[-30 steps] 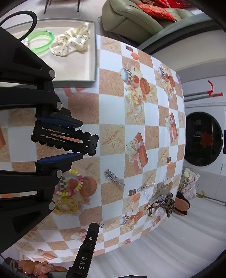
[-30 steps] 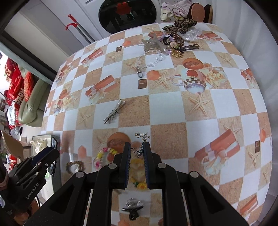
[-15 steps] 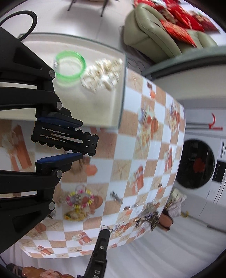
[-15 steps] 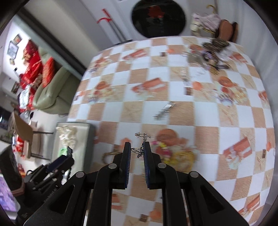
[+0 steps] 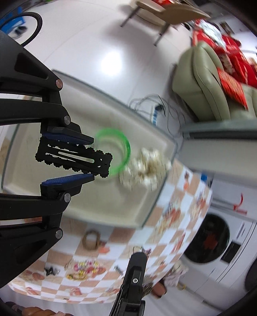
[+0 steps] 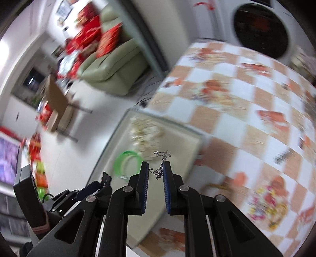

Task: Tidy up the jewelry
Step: 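Carry clip and chain to the tray and open both tools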

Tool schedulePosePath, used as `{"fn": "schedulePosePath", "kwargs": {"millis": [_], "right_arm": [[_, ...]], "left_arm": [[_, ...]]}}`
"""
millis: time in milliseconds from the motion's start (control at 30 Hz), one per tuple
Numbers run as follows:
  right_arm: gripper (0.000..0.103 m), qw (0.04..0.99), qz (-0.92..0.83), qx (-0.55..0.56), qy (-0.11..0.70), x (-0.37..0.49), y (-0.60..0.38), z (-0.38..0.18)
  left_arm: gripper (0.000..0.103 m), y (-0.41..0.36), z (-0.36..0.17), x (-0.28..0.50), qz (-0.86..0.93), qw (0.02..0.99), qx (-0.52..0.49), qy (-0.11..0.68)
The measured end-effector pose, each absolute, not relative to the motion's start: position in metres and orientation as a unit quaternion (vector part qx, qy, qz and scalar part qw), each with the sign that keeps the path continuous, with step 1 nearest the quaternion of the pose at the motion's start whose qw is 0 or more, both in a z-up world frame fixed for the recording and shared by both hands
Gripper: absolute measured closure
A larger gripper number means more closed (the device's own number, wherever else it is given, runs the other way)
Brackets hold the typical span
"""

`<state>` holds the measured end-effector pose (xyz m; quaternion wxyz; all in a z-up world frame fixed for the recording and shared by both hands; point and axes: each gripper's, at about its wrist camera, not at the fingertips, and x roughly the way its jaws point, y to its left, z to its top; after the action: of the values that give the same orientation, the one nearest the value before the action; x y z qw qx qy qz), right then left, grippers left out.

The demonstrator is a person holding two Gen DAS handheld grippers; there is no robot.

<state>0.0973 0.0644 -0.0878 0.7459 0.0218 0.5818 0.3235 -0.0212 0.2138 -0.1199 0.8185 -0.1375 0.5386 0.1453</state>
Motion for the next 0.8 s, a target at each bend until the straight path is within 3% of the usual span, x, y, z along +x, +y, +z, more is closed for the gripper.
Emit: {"fn": "schedulePosePath", "kwargs": {"millis": [367,800], "right_arm": [[0.088,0.690,0.386,-0.037,0.611,0.085,0.166,-0.149],[0.088,0.663,0.367,-0.056,0.650,0.097,0.194,-0.203]], "left_arm": [[0.068,0.256,-0.168,-0.045,0.208,0.789,-0.164,0.554],[0.068,0.261,-0.194,-0.041,0.228,0.773,-0.159,0.570]]}}
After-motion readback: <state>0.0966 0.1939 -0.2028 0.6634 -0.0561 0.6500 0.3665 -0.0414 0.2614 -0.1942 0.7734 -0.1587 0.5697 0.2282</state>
